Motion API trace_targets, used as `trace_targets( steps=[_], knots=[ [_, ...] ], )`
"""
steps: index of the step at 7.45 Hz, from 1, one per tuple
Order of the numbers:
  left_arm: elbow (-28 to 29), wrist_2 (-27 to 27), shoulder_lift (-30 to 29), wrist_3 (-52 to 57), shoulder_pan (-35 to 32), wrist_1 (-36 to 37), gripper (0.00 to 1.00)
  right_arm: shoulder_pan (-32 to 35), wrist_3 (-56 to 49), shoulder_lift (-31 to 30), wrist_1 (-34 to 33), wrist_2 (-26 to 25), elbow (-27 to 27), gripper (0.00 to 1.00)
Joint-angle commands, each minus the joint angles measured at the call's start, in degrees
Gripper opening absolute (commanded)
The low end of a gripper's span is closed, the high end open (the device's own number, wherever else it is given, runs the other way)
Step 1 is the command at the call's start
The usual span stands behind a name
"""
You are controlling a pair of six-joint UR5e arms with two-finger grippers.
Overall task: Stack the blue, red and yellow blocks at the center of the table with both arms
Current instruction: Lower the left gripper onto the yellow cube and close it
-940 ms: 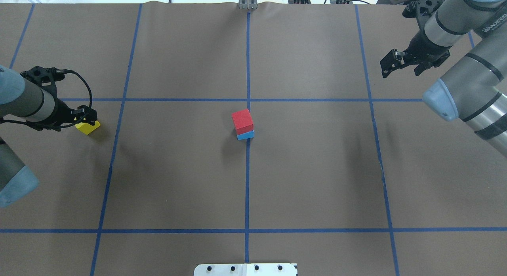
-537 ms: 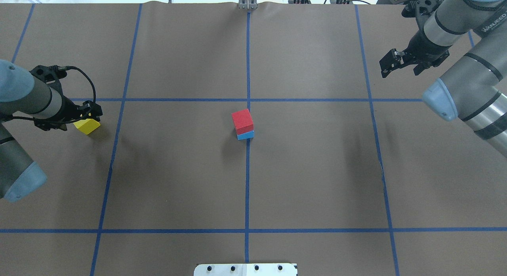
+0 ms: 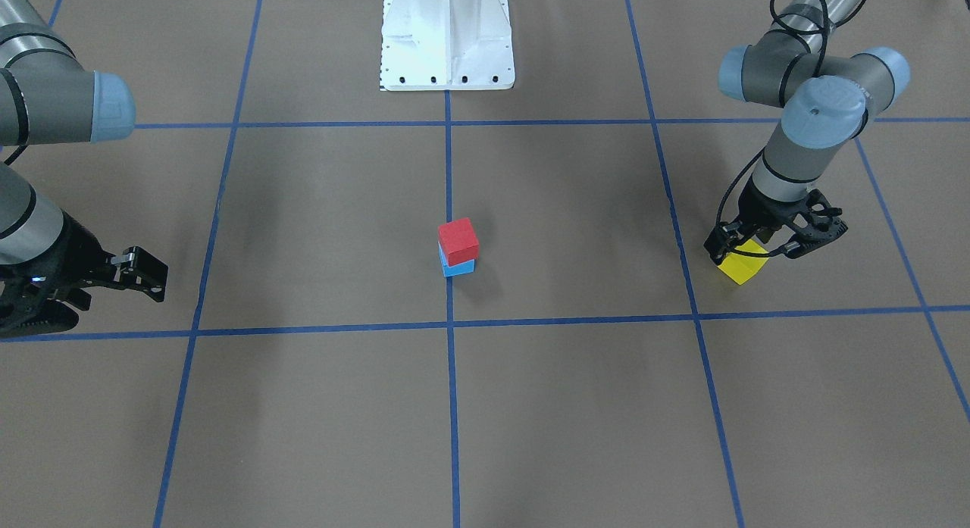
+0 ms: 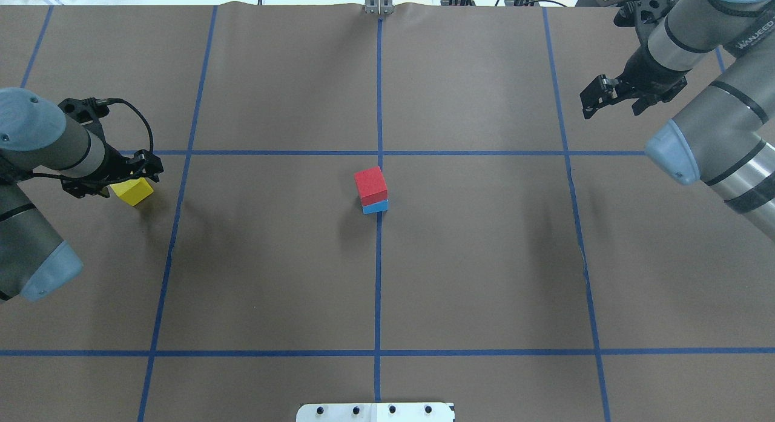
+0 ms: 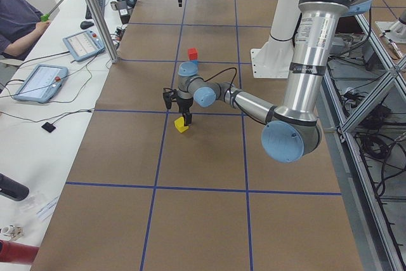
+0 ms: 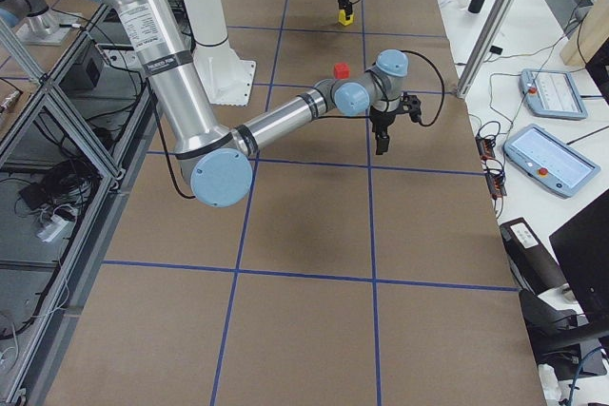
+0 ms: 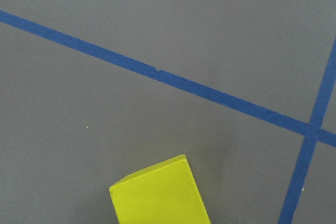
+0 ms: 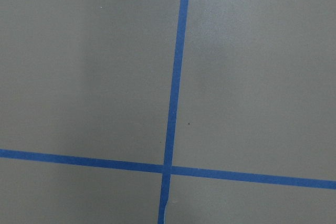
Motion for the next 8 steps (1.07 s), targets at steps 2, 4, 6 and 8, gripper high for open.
trace_targets(
  steps=[2,4,6,8],
  knots=[
    [1.9,0.1,-0.2,0.1,0.1,-0.4,0.99,0.0,0.0,-0.2,0.0,0.0,-0.1,1.00],
    [2.1,0.0,-0.7,0.2,0.1,-0.5,0.77,0.0,0.1,-0.1,0.1,-0.1,0.0,1.00],
    [2.0,0.1,-0.9,0.4,0.1,-0.2,0.17,0.1,0.3,-0.1,0.0,-0.1,0.1,1.00],
    [1.6,0.0,-0.9,0.7,-0.2,0.2,0.00,0.1,0.6,-0.1,0.0,-0.1,0.3,1.00]
  ],
)
